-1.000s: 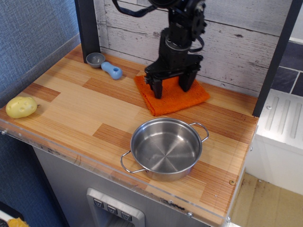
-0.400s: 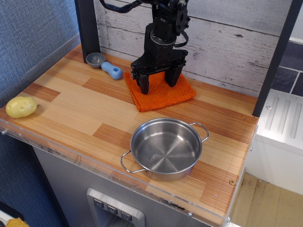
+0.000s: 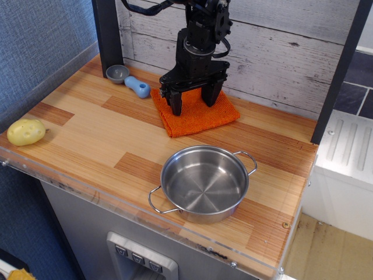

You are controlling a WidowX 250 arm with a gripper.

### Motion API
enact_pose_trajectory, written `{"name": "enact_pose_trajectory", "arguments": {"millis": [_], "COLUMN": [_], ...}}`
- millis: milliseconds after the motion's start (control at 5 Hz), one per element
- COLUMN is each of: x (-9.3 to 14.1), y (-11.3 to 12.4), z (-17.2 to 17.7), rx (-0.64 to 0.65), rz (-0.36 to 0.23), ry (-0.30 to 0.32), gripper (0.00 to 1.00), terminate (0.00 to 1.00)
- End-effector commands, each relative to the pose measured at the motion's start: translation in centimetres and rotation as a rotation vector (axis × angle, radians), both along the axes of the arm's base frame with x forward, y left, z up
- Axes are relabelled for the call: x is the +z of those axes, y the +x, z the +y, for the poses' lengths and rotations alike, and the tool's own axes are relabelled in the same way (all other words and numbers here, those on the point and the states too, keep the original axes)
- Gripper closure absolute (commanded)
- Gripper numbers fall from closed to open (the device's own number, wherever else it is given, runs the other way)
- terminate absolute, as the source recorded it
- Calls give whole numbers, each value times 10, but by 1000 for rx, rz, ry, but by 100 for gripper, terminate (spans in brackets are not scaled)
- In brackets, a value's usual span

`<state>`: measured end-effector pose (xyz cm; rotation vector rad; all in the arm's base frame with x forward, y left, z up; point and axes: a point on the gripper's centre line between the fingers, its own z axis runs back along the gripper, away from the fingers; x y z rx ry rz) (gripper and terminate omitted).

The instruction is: Slide towel to middle back of the table

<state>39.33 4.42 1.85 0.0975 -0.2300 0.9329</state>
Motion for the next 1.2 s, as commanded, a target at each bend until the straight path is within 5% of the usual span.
{"name": "enact_pose_trajectory", "arguments": {"millis": [0, 200, 400, 1000], "x": [88, 113, 132, 132], "y": [-18, -24, -31, -31], "z": [5, 4, 5, 5], "rx": [-63, -60, -70, -70], "rz": [-198, -174, -223, -223], "ry": [-98, -78, -90, -90], "gripper": [0, 0, 0, 0], "terminate": [0, 0, 0, 0]}}
